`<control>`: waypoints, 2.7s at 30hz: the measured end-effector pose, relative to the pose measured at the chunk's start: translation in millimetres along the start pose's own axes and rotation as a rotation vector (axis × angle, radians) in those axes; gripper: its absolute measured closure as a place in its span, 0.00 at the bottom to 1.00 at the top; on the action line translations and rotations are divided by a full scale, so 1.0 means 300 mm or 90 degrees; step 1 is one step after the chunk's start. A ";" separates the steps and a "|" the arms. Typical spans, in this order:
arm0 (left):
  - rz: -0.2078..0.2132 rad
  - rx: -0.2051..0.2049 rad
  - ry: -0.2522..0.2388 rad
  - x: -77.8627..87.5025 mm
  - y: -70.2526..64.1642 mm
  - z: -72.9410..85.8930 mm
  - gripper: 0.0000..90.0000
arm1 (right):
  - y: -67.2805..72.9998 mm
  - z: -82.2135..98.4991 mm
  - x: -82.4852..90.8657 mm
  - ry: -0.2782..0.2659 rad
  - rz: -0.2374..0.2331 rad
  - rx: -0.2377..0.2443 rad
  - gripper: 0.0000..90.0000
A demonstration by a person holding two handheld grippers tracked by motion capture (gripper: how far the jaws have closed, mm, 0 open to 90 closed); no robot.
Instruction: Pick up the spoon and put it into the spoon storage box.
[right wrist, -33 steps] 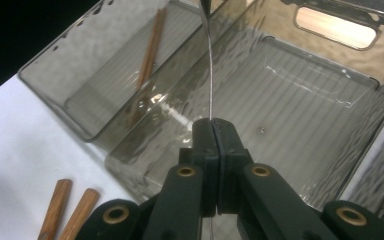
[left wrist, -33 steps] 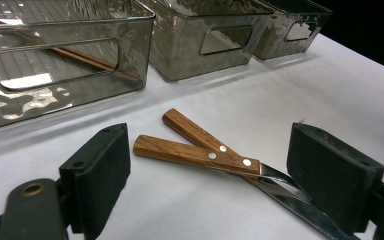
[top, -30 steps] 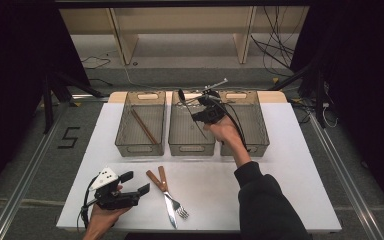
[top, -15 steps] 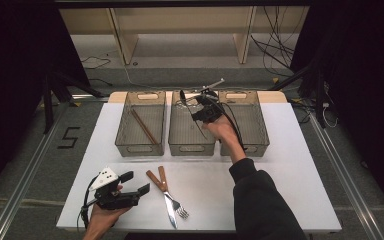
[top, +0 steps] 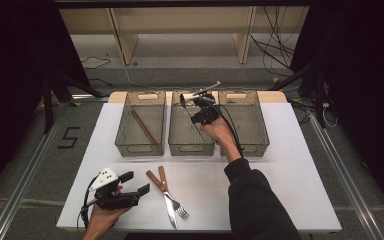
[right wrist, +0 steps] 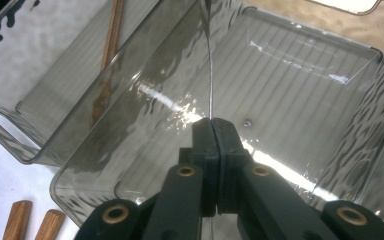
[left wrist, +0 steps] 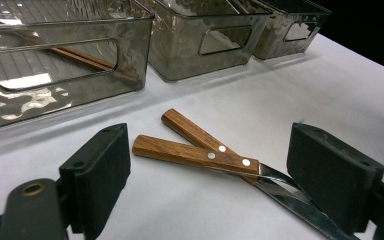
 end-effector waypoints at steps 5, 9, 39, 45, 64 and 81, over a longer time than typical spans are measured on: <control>0.001 -0.002 0.002 0.000 0.000 0.001 0.19 | 0.000 0.008 -0.015 0.009 0.005 0.001 1.00; 0.001 -0.001 0.001 0.000 -0.002 0.001 0.19 | 0.002 0.013 -0.024 0.015 0.007 0.004 1.00; -0.008 0.000 0.000 0.006 0.009 -0.001 0.19 | 0.143 0.049 0.078 -0.009 -0.078 0.083 0.57; -0.016 0.007 -0.008 0.009 0.017 -0.004 0.19 | 0.193 0.109 0.132 -0.036 -0.099 0.109 0.49; -0.026 0.015 -0.015 0.012 0.027 -0.007 0.19 | 0.326 0.310 0.151 -0.039 -0.151 0.150 0.39; -0.039 0.026 -0.021 0.011 0.048 -0.009 0.19 | 0.441 0.436 0.112 0.000 -0.171 0.217 0.34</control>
Point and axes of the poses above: each handheld gripper's, and its own axes: x roughly backward along the jaws, z roughly out of its underside, y roughly to its left, the point moved 9 cm from there along -x, roughly forward along the jaws, and after that the axes turned 4 degrees about -x, right-handed, at the moved point
